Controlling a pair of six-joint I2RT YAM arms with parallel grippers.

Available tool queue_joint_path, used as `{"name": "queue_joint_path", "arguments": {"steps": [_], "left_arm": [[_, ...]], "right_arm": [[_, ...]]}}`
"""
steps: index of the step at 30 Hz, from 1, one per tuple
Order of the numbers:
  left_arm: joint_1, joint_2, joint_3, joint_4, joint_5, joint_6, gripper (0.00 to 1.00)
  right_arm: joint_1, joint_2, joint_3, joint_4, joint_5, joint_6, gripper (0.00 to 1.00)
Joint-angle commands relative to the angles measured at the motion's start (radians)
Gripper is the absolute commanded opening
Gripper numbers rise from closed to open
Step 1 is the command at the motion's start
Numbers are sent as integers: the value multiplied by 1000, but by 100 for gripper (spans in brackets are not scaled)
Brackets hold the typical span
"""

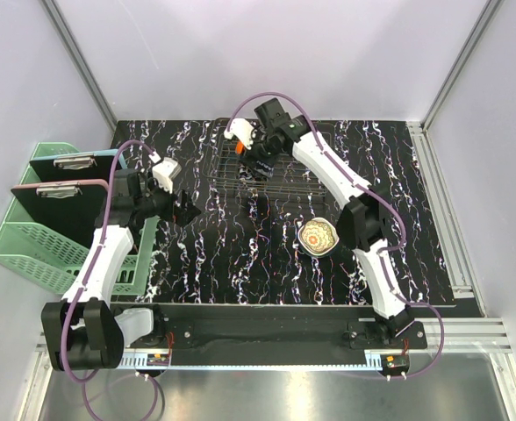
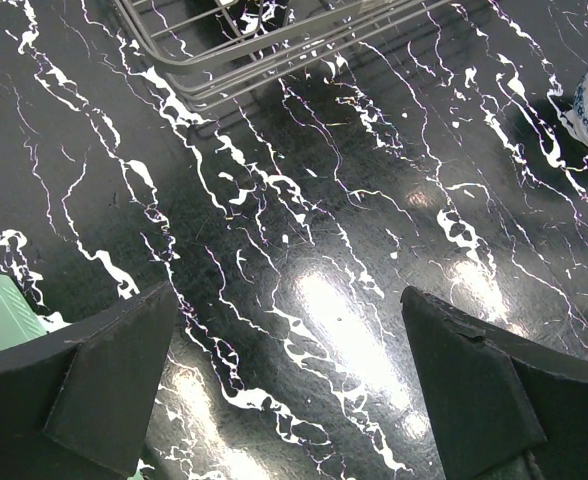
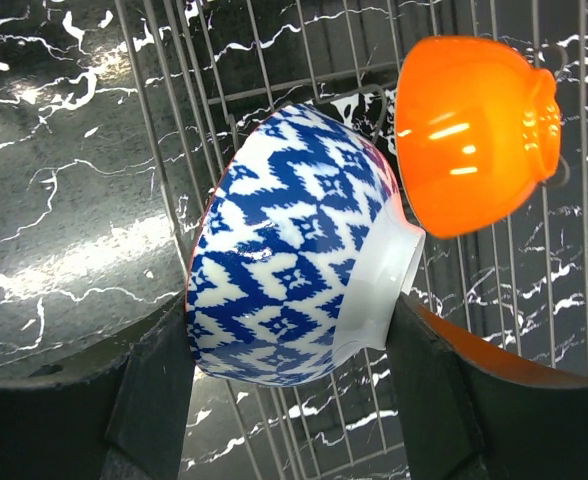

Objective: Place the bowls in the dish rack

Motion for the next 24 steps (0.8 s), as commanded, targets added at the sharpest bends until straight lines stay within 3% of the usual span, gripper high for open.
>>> {"name": "queue_joint_path", "arguments": {"steps": [1,18,20,22,24], "left_arm": [[7,-12,6,39,38,0,99],[27,-21,-10,42,58,-3,99],[30,-21,-12,41,59,-3,99],[30,-20,-10,42,61,-3,99],[33,-18,-10,42,64,-3,99]], "right_arm": [[28,30,64,27,-15,-35,0],[61,120,137,7,3,-132,2],[66,123,136,7,5,-140,11],[66,123,137,4,9,-144,26],[69,128,136,2,15,-147,34]]}}
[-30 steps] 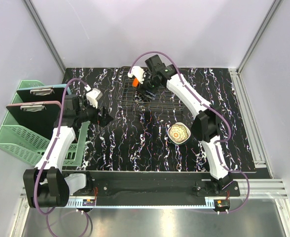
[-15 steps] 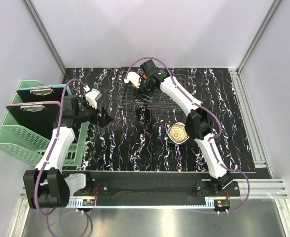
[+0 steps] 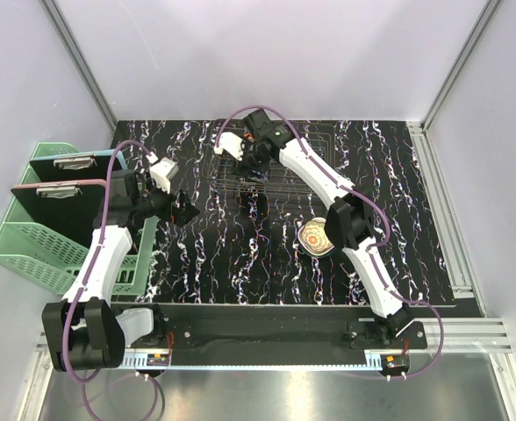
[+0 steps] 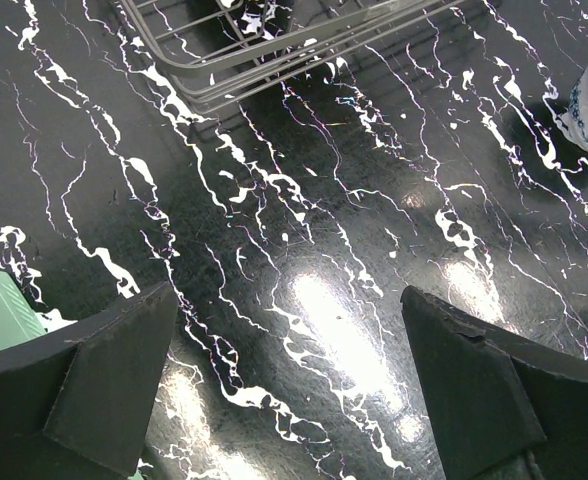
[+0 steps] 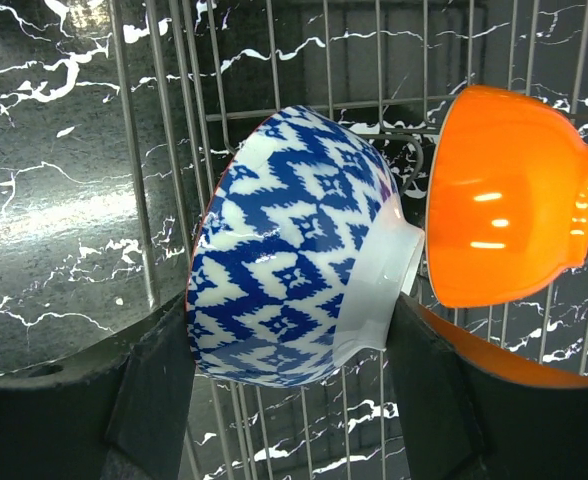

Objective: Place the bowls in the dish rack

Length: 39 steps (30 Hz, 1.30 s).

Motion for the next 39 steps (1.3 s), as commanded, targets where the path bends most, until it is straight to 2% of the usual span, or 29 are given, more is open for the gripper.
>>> {"name": "queue_joint_path", "arguments": {"steps": [1,3,4,7,8,11,21,30,39], "left_arm": [[7,-16,-6,41,40,-2,99],[8,-18,-6,45,41,-2,99],[10,-18,-7,45,43,-2,99],[11,-18,-9,47,44,-3,99],[13,-18,-10,47,46,-3,99],[16,-16,-10,48,48,-5,99],[24,-18,-10,48,55,-5,99],[28,-12,-4,48,63,0,99],[28,-10,22,42,55,15,99]], "right_arm": [[29,2,48,6,-14,-26,44],[30,5,48,8,-4,-27,54],[32,8,48,6,-1,-29,64],[32,15,59,6,11,-26,77],[33,16,60,8,13,-26,86],[33,22,74,8,26,-23,98],[35,12,88,49,92,3,100],[30,-88,70,61,98,22,100],[33,-168,-107,51,51,-3,100]]}}
